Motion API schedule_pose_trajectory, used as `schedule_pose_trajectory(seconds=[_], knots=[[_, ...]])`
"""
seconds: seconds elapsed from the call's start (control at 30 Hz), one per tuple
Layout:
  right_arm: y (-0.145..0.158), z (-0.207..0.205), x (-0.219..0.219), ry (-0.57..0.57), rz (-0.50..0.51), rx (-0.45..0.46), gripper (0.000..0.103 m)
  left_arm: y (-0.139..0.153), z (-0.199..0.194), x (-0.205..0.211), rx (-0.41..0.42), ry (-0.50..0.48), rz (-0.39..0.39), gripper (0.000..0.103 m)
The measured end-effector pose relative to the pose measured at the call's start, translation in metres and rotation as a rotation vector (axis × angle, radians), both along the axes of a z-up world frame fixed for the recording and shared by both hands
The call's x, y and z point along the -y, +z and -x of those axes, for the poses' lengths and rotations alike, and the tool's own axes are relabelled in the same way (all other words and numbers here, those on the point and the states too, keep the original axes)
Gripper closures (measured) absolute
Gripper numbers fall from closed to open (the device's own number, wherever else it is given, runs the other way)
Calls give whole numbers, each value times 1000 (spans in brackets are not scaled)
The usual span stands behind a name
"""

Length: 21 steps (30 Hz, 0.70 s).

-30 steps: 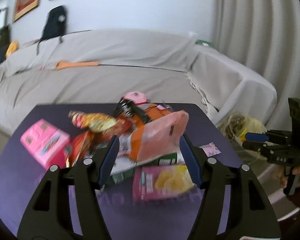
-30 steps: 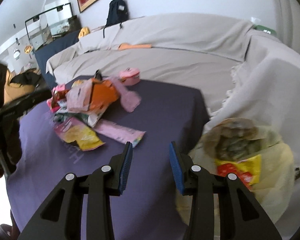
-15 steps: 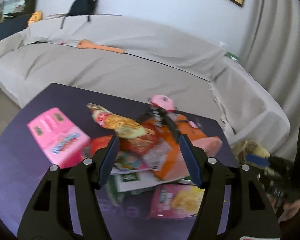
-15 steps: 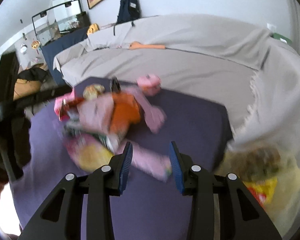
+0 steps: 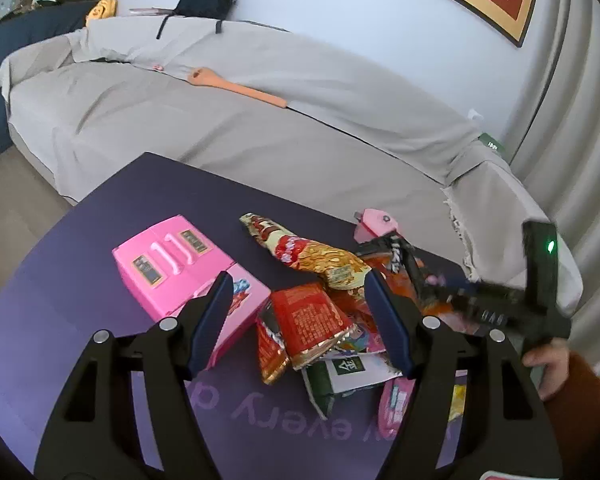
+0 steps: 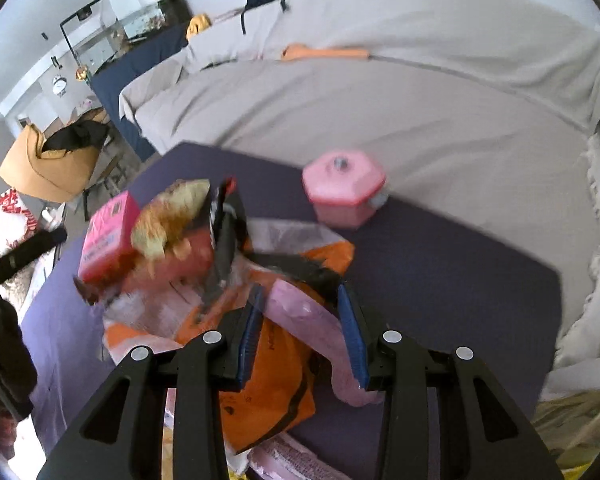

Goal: Collect trash
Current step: 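Move both tools back over the wrapper pile on the table, then grasp the orange snack bag with the left tool while the right tool grasps the clear pink plastic piece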

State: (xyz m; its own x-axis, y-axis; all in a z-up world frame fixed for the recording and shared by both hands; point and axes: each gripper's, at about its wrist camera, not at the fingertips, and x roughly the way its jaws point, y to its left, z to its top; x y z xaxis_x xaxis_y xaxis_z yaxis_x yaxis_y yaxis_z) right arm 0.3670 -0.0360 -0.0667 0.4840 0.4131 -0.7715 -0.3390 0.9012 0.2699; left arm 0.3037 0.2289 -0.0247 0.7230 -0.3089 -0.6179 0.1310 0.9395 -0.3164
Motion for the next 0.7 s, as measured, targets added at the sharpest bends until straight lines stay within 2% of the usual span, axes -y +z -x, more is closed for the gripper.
schedule_pose_trajectory(seconds=[0.13, 0.27, 0.43, 0.5, 0.7], knots=[[-6, 15, 2, 19, -9, 0, 59, 4, -19, 16, -11, -34, 26, 38], [-5, 30, 8, 39, -17, -8, 59, 14, -37, 52, -6, -97, 25, 38], [2, 46, 13, 51, -7, 19, 82, 19, -46, 61, -12, -66, 45, 38], [9, 56, 17, 69, -16, 30, 87, 18, -42, 58, -17, -60, 37, 38], [33, 87, 26, 68, -18, 99, 88, 9, -20, 47, -33, -55, 42, 38]])
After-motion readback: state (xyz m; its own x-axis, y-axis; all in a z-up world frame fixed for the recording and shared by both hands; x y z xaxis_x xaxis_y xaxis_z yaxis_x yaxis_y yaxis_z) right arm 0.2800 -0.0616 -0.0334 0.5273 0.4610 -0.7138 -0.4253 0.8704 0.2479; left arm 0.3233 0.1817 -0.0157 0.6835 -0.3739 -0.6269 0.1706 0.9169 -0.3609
